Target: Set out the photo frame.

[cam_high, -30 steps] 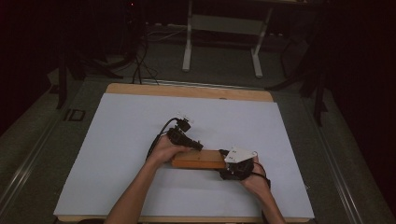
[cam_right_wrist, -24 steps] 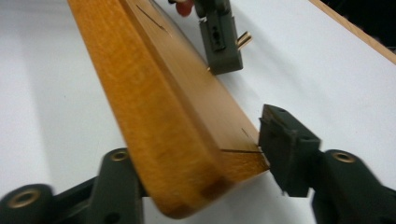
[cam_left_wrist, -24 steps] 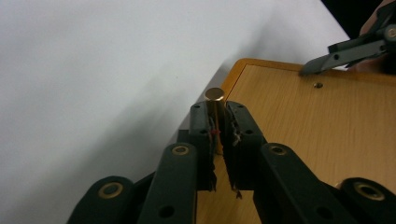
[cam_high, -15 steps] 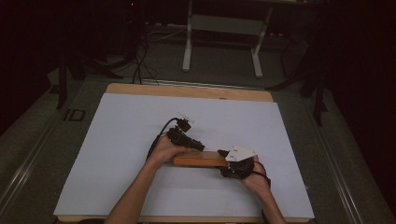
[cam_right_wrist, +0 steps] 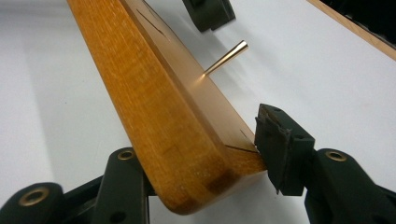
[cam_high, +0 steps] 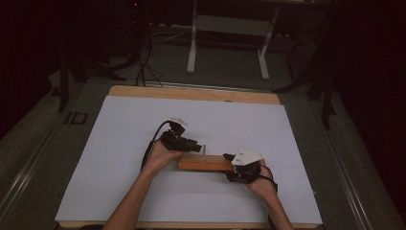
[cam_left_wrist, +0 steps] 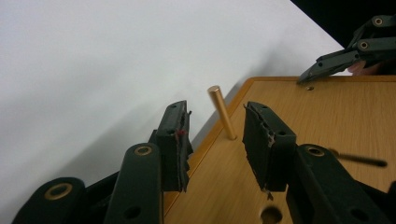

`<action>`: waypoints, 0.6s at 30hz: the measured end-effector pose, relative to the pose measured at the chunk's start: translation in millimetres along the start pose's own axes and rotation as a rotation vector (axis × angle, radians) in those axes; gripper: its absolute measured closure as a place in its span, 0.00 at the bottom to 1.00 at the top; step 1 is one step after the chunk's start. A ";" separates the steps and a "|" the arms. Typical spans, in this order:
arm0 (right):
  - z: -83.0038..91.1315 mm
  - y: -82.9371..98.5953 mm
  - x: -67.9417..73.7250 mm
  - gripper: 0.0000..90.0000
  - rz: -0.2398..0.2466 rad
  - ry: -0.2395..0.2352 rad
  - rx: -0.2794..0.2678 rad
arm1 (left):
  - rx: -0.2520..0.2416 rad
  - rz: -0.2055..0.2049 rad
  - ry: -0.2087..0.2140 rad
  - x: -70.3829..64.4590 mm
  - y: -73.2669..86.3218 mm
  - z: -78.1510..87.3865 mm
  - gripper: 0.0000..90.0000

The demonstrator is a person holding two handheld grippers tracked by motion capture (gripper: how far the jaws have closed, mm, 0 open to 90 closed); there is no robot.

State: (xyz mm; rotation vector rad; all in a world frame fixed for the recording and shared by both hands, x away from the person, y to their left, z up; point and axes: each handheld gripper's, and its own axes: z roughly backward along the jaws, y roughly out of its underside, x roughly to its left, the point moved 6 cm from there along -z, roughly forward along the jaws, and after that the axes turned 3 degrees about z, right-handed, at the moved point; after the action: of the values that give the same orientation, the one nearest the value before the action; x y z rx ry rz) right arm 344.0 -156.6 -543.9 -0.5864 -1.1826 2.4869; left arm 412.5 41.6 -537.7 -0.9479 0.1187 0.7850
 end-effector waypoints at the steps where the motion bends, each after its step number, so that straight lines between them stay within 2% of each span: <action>1: 0.0 -0.1 -0.1 0.55 0.000 0.000 0.000 | -0.008 -0.007 -0.009 -0.1 0.7 3.0 0.67; 4: -0.1 -0.1 -0.2 0.55 -0.001 0.000 0.000 | -0.035 -0.031 -0.040 -0.5 3.2 11.7 0.67; 8: 0.1 -0.1 -0.5 0.55 -0.004 -0.002 0.002 | -0.064 -0.042 -0.084 2.0 8.3 21.8 0.65; 11: 0.1 -0.1 -0.8 0.55 -0.006 -0.003 0.003 | -0.087 -0.041 -0.102 4.5 12.7 28.1 0.65; 13: 0.0 -0.2 -1.0 0.55 -0.006 -0.004 0.002 | -0.091 -0.047 -0.128 5.3 17.1 32.2 0.64; 15: 0.0 -0.4 -1.3 0.55 -0.007 -0.005 0.002 | -0.094 -0.067 -0.174 5.2 21.2 36.5 0.63; 18: 0.0 -0.4 -1.6 0.55 -0.008 -0.006 0.003 | -0.111 -0.087 -0.200 2.3 26.3 43.8 0.62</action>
State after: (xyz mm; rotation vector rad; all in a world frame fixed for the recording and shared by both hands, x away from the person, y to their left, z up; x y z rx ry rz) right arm 345.5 -157.0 -543.2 -0.5725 -1.1815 2.4851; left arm 386.7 85.2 -530.4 -0.9670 -0.1402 0.8076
